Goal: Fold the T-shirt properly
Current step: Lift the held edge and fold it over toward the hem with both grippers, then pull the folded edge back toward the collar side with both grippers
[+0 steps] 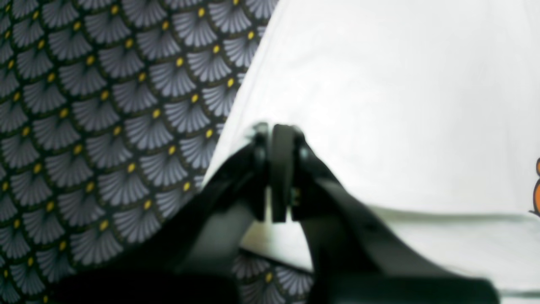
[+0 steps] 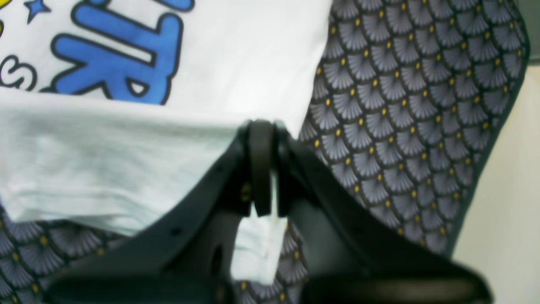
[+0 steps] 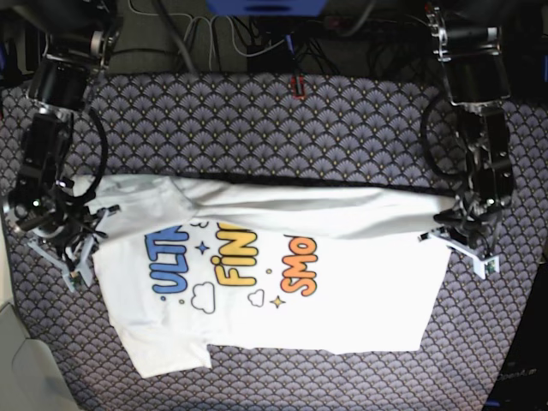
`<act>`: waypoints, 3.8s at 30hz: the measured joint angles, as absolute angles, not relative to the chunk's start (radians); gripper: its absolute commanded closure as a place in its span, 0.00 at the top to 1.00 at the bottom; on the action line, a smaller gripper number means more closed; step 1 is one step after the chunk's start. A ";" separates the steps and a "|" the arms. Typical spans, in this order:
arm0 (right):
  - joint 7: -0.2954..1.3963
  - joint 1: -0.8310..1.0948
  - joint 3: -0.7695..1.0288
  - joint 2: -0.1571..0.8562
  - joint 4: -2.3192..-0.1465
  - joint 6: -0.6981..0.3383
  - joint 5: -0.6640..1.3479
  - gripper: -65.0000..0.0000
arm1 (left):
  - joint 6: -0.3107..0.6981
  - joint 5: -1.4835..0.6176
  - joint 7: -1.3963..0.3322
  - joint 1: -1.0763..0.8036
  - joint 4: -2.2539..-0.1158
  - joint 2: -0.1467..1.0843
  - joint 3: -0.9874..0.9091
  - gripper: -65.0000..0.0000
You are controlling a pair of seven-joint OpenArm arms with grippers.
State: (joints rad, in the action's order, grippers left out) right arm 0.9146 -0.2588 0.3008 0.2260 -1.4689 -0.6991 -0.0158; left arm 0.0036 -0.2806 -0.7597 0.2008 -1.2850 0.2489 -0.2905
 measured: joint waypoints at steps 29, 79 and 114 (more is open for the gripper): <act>0.753 -0.451 0.254 0.198 -1.182 -0.699 -0.232 0.00 | 0.004 -0.192 -0.641 0.311 -1.130 0.250 -0.294 0.01; 0.758 -0.465 0.257 0.209 -1.197 -0.699 -0.255 0.38 | 0.004 -0.199 -0.597 0.341 -1.101 0.266 -0.294 0.59; 0.773 -0.173 0.348 0.227 -1.529 -0.699 -0.254 0.38 | 0.020 -0.213 -0.443 0.232 -0.975 0.241 -0.297 0.01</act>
